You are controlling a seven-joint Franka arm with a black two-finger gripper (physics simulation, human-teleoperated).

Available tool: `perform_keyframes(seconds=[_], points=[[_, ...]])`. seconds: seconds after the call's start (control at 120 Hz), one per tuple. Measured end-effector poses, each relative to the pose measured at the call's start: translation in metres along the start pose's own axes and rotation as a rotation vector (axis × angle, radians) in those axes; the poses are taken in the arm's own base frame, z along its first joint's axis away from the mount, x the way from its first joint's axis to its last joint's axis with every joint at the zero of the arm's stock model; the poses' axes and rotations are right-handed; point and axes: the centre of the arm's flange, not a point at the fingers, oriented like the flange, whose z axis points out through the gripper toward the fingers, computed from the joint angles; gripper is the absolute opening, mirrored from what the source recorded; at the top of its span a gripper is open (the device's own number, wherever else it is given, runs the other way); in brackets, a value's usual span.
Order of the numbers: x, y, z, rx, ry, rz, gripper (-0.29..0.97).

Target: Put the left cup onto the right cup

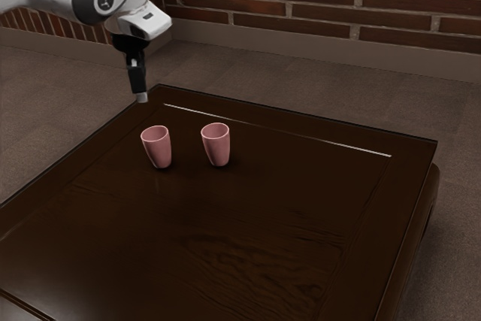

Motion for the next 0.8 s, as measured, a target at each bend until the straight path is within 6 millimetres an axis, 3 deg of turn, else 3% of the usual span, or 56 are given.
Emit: perform_keyframes(seconds=[0.1,0.433,0.8], points=[[-0.002,0.000,0.009,-0.021,-0.006,0.001,0.68],[-0.007,-0.025,0.085,-0.081,-0.067,0.000,0.68],[-0.038,-0.073,0.162,-0.091,-0.074,-0.019,0.68]])
